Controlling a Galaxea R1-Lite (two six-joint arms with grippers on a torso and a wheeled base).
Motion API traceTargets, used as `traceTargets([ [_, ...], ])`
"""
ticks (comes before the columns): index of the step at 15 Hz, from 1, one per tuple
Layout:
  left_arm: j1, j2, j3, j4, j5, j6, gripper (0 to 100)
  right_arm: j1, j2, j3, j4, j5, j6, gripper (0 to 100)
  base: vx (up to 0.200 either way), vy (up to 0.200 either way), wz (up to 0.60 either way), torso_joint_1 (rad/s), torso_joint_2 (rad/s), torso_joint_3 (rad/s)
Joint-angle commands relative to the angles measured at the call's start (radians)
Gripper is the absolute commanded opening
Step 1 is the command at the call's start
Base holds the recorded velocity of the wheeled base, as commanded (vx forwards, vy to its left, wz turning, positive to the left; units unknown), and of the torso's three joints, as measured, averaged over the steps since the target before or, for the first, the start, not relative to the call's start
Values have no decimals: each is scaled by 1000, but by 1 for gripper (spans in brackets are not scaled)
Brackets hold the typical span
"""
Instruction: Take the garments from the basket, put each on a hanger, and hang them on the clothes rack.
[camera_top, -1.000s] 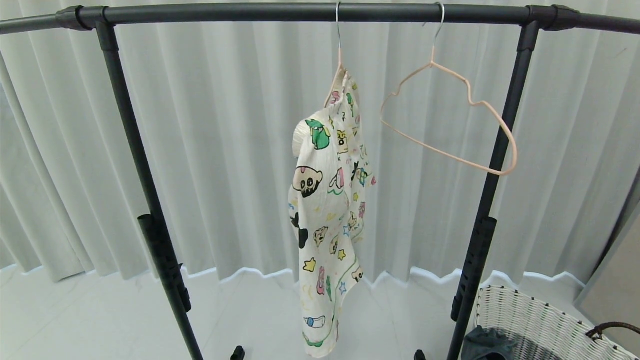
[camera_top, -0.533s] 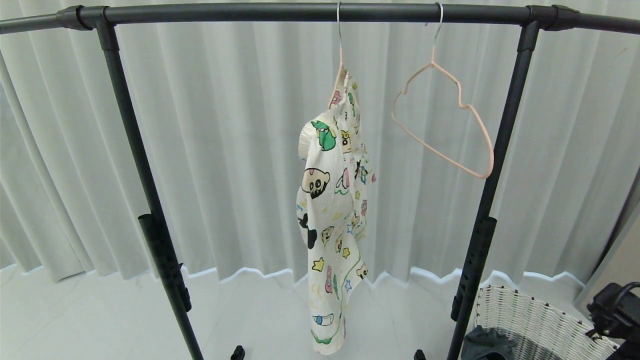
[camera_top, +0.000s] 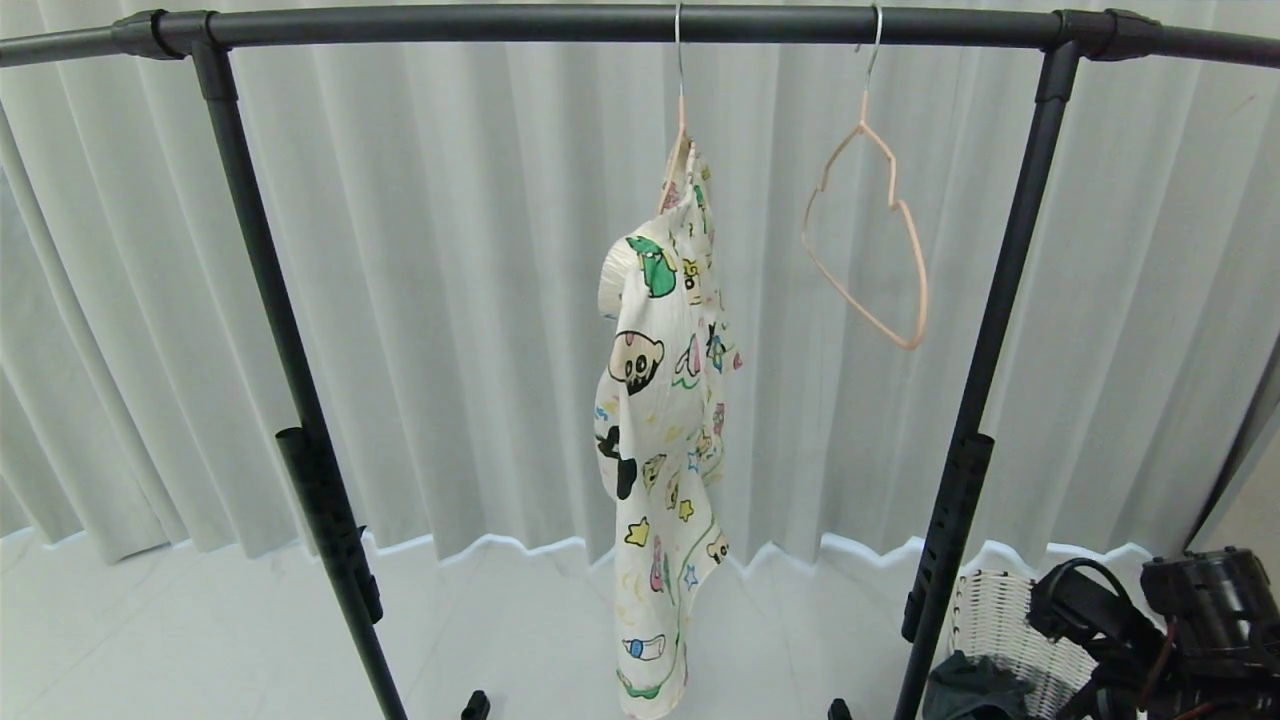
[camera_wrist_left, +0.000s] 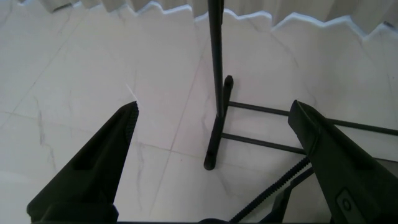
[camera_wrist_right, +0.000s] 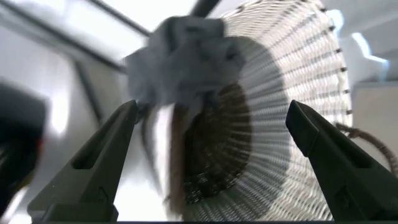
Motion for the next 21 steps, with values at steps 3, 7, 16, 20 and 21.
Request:
traceTargets([
  [3, 1, 2, 0, -1, 0, 0, 100, 11, 216, 22, -149, -53, 0, 100, 0, 0, 0, 0, 0, 0],
  [7, 1, 2, 0, -1, 0, 0, 100, 13, 242, 19, -155, -51, 0, 100, 0, 0, 0, 0, 0, 0],
  [16, 1, -2, 0, -1, 0, 0, 100, 97, 276, -17, -166, -56, 34, 100, 0, 0, 0, 0, 0, 0],
  [20, 1, -1, 0, -1, 0, 0, 100, 111, 295, -24, -166, -59, 49, 100, 0, 0, 0, 0, 0, 0],
  [21, 1, -2, 0, -1, 0, 0, 100, 119, 296, -26, -166, -59, 47, 100, 0, 0, 0, 0, 0, 0],
])
